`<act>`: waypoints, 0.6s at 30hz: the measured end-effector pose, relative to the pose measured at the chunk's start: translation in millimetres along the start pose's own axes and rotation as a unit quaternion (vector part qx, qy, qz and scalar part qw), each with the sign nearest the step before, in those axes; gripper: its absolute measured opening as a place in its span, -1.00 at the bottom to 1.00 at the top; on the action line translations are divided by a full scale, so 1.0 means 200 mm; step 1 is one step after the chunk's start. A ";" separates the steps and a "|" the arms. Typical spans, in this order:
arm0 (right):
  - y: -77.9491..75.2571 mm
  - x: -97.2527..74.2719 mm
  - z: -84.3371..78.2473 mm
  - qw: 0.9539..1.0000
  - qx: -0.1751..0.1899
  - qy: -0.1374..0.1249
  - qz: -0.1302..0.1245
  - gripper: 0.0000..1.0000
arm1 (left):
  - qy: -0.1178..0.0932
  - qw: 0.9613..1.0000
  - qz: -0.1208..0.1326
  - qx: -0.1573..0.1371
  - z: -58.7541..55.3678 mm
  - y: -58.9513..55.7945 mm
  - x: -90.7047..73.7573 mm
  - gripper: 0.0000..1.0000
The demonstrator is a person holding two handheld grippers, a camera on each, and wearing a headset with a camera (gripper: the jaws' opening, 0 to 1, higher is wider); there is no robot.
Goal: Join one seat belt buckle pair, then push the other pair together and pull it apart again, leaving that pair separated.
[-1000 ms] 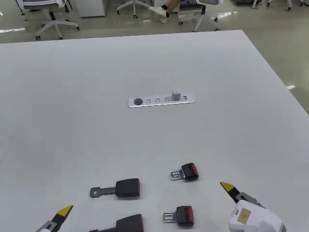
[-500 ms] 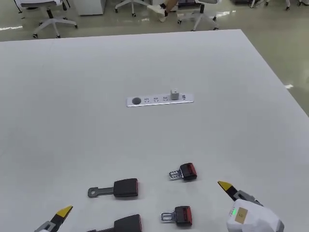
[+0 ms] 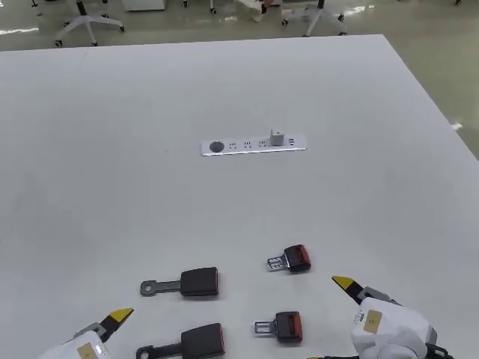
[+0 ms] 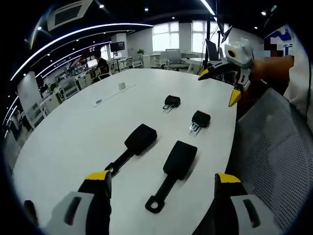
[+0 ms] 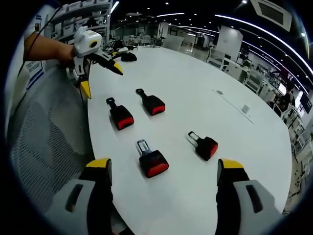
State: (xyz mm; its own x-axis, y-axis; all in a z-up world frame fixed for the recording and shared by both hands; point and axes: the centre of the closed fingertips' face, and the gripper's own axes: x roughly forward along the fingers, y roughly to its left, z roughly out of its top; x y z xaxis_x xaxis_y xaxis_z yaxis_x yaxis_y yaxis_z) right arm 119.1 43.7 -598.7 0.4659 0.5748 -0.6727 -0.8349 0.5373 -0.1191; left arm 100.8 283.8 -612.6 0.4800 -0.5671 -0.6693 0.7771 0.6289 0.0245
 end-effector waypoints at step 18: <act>0.09 0.13 -0.01 0.996 -0.058 0.022 0.056 0.53 | 0.051 0.996 -0.065 0.034 -0.03 -0.09 0.15 0.35</act>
State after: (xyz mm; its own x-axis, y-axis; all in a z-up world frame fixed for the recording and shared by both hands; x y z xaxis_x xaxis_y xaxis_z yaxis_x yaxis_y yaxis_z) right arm 116.0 68.1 -620.0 0.3559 0.5985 -0.7177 -0.9107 0.3944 -0.1228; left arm 98.1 258.7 -636.6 0.3335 -0.5824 -0.7414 0.8572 0.5146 -0.0186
